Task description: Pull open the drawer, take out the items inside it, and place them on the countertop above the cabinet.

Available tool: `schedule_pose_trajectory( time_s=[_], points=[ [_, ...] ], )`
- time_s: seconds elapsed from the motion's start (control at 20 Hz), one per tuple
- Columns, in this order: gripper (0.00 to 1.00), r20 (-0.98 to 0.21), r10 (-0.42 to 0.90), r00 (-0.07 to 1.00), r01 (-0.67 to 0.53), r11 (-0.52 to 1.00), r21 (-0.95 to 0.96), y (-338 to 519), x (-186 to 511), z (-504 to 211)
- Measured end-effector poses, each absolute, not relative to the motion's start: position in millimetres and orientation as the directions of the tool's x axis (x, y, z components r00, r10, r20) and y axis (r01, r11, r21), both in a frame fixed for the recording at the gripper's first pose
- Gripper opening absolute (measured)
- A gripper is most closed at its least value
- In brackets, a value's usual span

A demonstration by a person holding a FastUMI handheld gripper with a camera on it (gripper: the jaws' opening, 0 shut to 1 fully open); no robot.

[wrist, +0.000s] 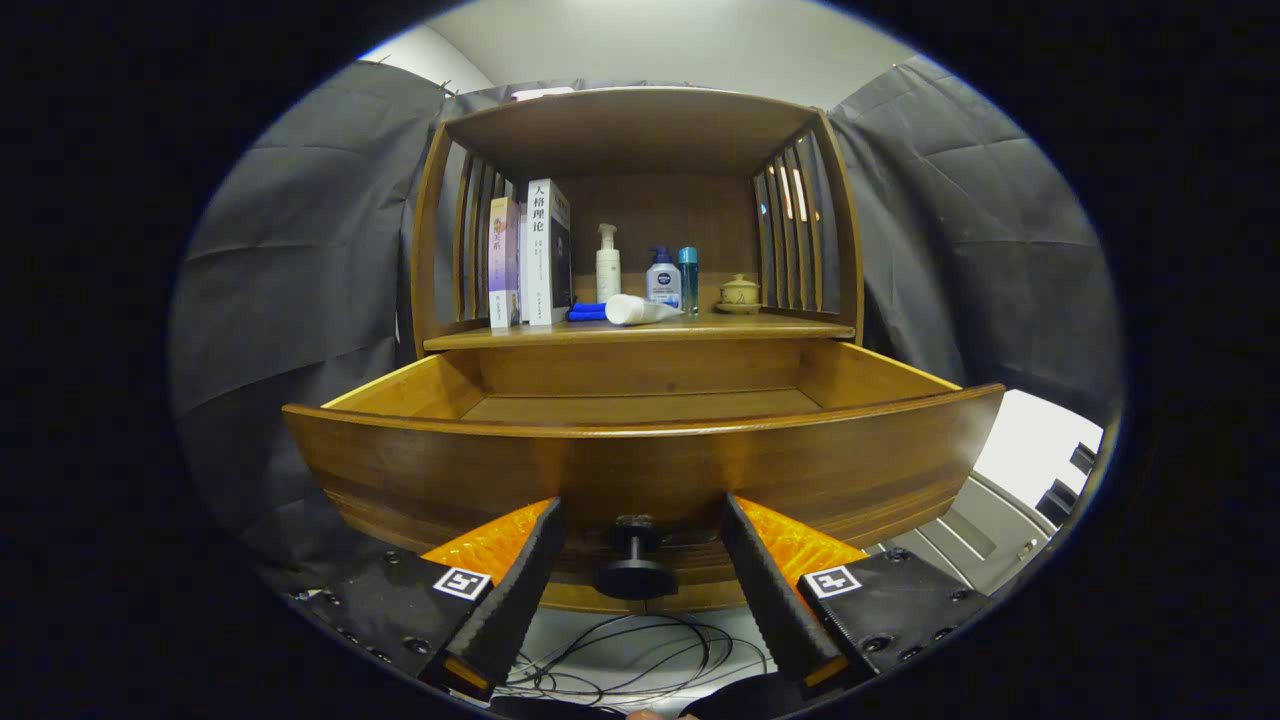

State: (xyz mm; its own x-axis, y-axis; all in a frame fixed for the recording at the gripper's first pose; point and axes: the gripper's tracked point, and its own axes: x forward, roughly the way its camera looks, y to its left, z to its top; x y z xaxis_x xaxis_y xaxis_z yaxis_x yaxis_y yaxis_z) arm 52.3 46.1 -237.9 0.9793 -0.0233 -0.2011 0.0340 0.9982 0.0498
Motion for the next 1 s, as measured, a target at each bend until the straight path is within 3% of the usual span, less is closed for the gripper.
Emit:
schedule_pose_trajectory(
  time_s=[0.75, 1.0],
  points=[
    [0.98, -0.193, 0.002, 0.981, 0.013, 0.997, 0.077, 51.3, 80.0, -236.1],
    [0.98, -0.175, -0.007, 0.985, 0.02, 0.997, 0.073, 49.5, 120.4, -236.5]
  ],
)
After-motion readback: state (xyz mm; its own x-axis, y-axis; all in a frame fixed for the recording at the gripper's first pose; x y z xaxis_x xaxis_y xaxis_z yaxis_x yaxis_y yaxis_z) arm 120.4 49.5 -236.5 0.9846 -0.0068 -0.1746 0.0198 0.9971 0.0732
